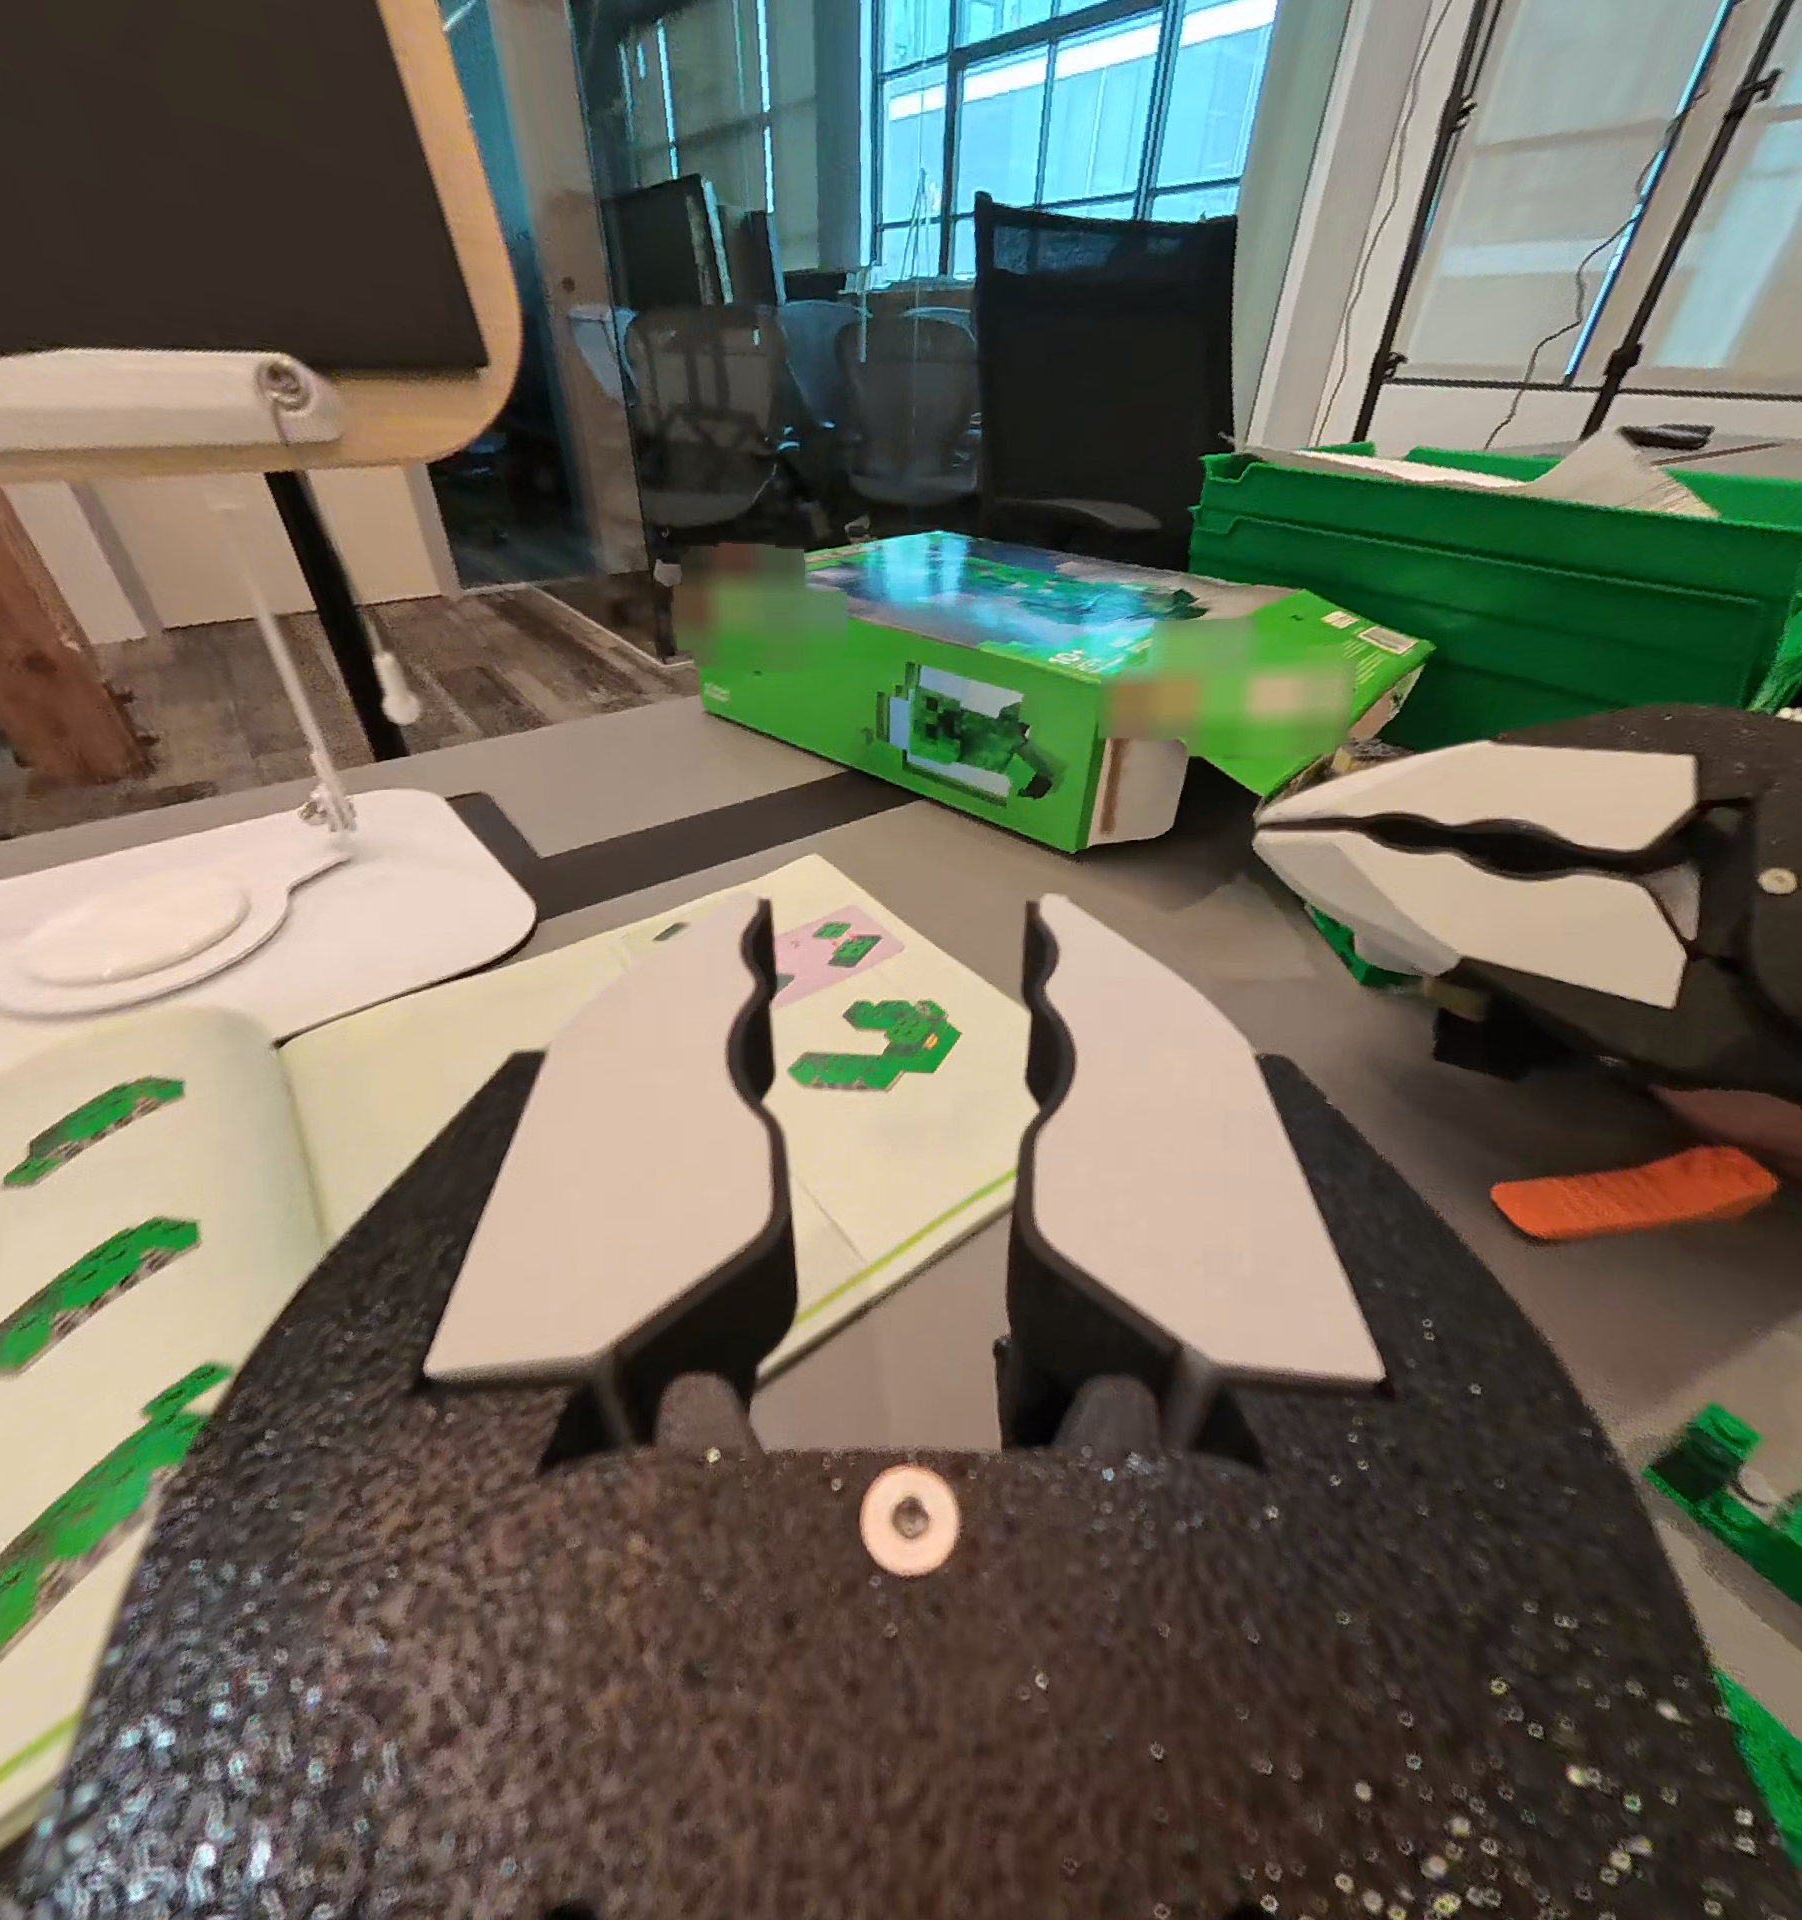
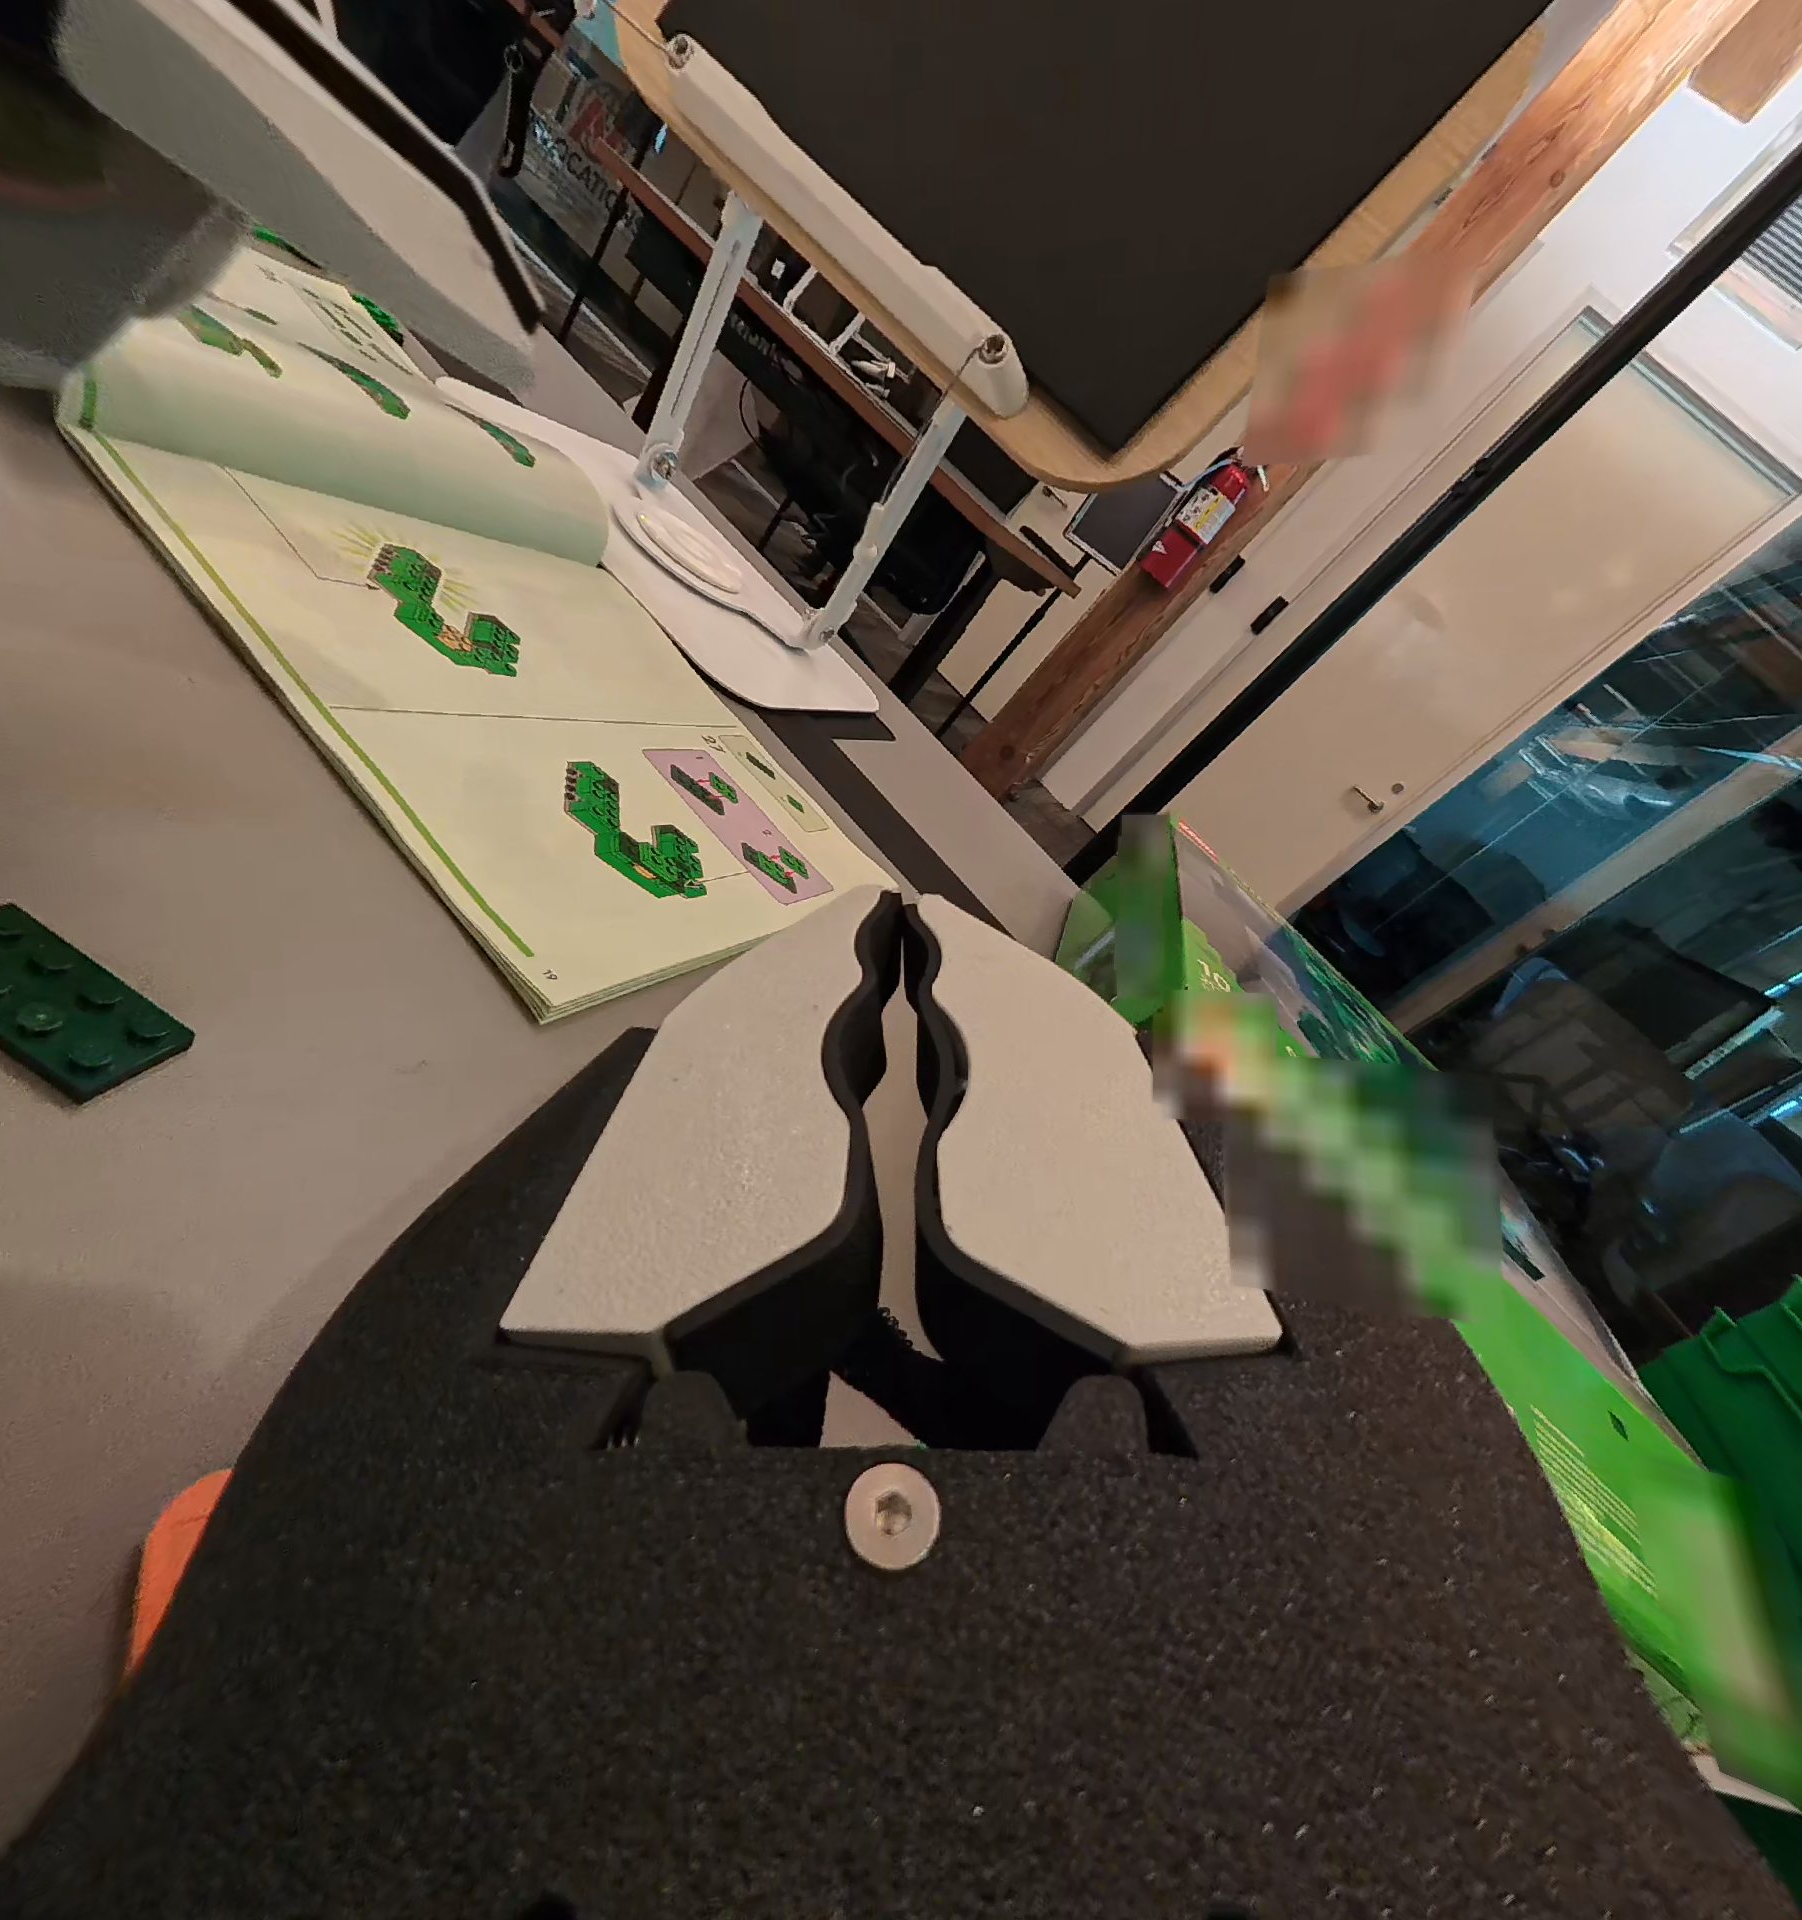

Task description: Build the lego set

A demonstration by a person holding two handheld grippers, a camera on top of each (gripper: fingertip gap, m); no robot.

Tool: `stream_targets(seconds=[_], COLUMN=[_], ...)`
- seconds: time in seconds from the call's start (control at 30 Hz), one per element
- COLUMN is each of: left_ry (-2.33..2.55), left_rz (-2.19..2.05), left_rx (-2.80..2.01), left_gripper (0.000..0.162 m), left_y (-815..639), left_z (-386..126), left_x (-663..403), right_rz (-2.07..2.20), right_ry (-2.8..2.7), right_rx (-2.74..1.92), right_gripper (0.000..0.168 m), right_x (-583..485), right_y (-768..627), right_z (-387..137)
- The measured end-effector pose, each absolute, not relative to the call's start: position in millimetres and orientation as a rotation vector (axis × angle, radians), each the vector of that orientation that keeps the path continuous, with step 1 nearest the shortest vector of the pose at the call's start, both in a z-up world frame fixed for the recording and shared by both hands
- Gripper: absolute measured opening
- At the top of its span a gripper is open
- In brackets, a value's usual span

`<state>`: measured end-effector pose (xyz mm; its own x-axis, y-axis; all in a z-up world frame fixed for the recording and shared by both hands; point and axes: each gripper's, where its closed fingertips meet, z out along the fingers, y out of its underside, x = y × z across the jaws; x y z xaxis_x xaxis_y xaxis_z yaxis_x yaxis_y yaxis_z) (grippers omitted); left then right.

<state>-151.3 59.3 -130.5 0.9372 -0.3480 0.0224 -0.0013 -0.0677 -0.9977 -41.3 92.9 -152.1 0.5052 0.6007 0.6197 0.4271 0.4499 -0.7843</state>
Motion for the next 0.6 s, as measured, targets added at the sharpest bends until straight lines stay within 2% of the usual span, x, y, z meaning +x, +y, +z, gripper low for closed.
stream_targets(seconds=[0.6], left_ry=[0.369], left_rz=[-0.289], left_rx=[-1.519], left_gripper=[0.043], left_y=[44], left_z=[-124], left_x=[-131], right_rz=[0.129], right_ry=[-1.147], right_rx=[-1.139], right_gripper=[0.000], right_x=[-50], right_y=[88], right_z=[-155])
